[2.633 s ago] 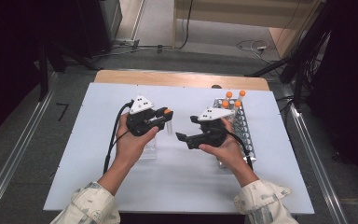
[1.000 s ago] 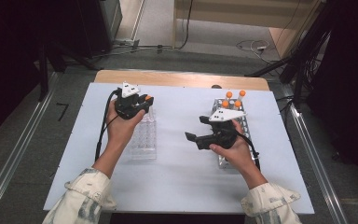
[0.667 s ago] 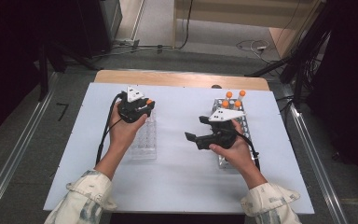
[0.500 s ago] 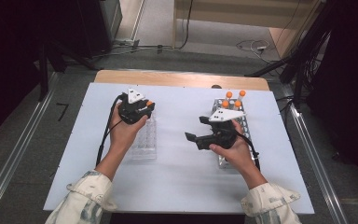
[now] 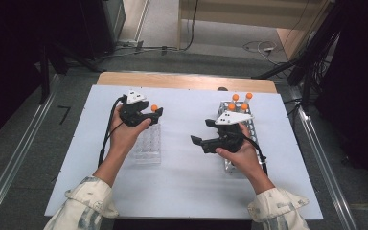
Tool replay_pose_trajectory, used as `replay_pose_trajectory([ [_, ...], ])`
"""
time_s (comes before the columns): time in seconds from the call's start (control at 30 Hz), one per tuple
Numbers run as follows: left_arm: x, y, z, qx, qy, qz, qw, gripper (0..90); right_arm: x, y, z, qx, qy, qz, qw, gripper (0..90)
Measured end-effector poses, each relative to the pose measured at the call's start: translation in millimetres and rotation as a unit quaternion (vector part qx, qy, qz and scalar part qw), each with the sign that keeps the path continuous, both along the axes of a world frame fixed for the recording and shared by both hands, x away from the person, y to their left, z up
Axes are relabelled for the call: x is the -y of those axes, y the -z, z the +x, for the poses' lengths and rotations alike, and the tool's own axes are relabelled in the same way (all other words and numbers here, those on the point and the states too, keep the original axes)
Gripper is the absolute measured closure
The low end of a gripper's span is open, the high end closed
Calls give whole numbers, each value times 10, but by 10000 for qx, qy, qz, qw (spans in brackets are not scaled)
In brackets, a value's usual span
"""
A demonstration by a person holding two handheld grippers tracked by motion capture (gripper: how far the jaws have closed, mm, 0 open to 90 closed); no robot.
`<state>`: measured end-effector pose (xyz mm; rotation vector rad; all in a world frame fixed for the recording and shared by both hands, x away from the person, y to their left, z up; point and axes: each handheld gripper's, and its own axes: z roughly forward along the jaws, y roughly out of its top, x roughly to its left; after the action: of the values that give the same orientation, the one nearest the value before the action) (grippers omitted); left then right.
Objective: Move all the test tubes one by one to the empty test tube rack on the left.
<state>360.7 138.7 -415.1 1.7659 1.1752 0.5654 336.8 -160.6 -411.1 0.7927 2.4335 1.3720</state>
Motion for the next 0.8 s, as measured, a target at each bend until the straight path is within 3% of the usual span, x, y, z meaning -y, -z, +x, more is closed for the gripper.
replay_pose_trajectory([
  [0.17, 47, -50, -77, -102, 238, -134, 9996, 271, 7, -8, -4, 8, 14, 15, 10000, 155],
  [0.3, 94, -88, -157, -135, 416, -49, 9990, 251, 26, -16, -2, 30, 21, 29, 10000, 156],
  [0.43, 106, -121, -216, -102, 474, -156, 9987, 246, 70, -33, 2, 58, 86, 48, 9999, 158],
  [0.8, 161, -131, -288, -20, 553, -112, 9984, 233, 284, -98, 27, 121, 300, 99, 9994, 160],
])
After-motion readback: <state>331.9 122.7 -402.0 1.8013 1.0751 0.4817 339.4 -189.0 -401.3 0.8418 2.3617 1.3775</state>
